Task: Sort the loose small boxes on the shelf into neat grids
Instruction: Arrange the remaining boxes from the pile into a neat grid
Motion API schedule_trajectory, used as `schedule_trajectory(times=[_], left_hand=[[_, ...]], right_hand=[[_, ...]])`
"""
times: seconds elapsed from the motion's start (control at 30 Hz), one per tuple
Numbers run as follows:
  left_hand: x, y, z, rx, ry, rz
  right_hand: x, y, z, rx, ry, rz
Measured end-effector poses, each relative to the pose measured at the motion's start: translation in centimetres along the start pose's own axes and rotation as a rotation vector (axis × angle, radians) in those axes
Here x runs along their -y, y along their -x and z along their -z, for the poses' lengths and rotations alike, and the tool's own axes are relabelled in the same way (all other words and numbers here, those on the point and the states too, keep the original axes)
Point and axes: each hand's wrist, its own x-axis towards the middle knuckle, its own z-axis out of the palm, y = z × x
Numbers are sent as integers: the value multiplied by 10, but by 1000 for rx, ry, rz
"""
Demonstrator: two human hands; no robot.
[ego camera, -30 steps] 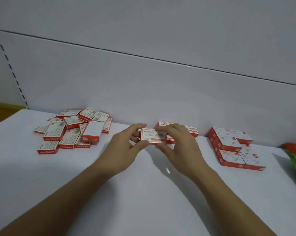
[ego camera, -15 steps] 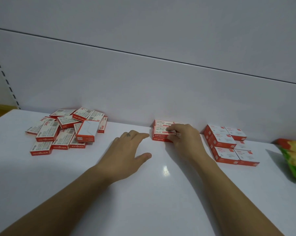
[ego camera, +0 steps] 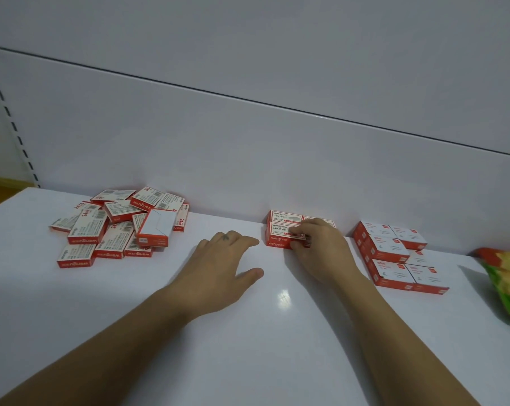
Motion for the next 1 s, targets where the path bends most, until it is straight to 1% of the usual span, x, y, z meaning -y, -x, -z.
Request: schedule_trajectory(times=[0.17,0.3,0.47,0.53,0.73,0.87,1.0], left_hand=[[-8,-6,3,0,1,27],[-23,-13,6,47,-21,42],[-37,-33,2,115,61,106],[-43,-42,-4,85,113,119],[-57,-57,-22,-82,239,274],[-60,-65,-25,-128,360,375],[-64,-69,-33,-204,406,425]], right_hand=[[-1,1,22,144,37,0],[-14,3,45,169,88,-40],[-34,12,49,179,130,-63],[-38,15,43,150,107,-70],[-43,26,20,43,0,-124],[-45,25,10,-21,-108,-182],[-44,24,7,-54,-193,-207]])
